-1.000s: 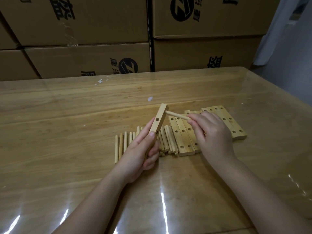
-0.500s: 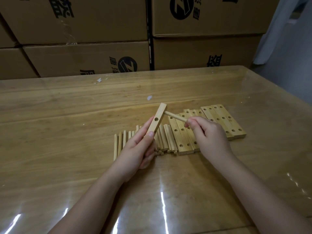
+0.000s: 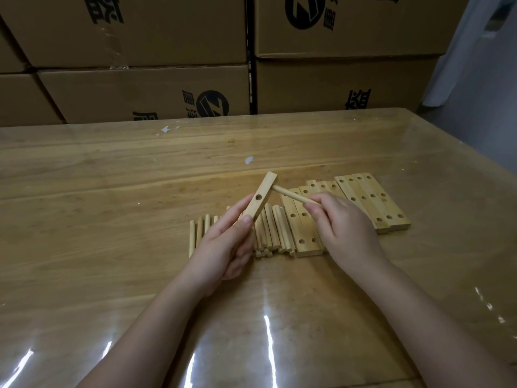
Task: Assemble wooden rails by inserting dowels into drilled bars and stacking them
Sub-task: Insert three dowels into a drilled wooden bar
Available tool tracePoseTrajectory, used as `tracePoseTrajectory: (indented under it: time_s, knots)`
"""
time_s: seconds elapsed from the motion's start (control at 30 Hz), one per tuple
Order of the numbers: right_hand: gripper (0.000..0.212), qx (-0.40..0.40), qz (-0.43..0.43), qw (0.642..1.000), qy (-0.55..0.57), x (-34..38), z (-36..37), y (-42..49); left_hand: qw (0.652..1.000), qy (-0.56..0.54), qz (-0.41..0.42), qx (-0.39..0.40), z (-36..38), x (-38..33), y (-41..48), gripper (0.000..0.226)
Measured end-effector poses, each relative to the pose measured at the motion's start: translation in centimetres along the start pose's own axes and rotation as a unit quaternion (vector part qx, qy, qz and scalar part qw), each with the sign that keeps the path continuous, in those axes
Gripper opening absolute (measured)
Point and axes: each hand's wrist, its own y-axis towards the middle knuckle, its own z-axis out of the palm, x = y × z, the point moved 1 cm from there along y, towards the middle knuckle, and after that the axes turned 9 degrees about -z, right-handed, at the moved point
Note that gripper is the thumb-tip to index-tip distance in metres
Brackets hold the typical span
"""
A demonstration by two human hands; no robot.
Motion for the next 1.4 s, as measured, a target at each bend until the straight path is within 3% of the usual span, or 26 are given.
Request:
tracePoseTrajectory:
  time_s: [0.13, 0.6, 0.93, 1.13, 1.2, 1.3, 1.4]
  knots:
    - [0.019, -0.021, -0.004, 1.000, -0.019, 0.2, 0.0, -0.1, 1.000, -0.002, -0.009, 0.009, 0.1, 0.0, -0.1, 0.053]
    - [0.022, -0.021, 0.032, 0.996, 0.083, 0.3, 0.6, -0.6, 0.998, 0.057, 0.005, -0.009, -0.2, -0.1, -0.5, 0.053]
    - [0.031, 0.016, 0.150, 0.960, 0.238, 0.2, 0.4, -0.4, 0.998, 0.067, 0.014, -0.001, -0.4, -0.2, -0.4, 0.052]
    - [0.032, 0.040, 0.187, 0.943, 0.272, 0.1, 0.4, -0.5, 0.996, 0.083, 0.024, -0.004, -0.7, 0.0, -0.3, 0.048]
    - [0.028, 0.033, 0.158, 0.960, 0.228, 0.1, 0.5, -0.3, 0.994, 0.104, 0.040, -0.018, -0.5, 0.0, -0.3, 0.048]
    - [0.023, 0.042, 0.027, 0.998, 0.031, 0.2, 0.5, -0.2, 0.988, 0.140, 0.063, -0.030, 0.1, 0.2, -0.6, 0.045]
    - [0.024, 0.041, -0.030, 0.997, -0.049, 0.6, 0.7, -0.4, 0.989, 0.135, 0.063, -0.007, 0.8, 0.6, -0.7, 0.043]
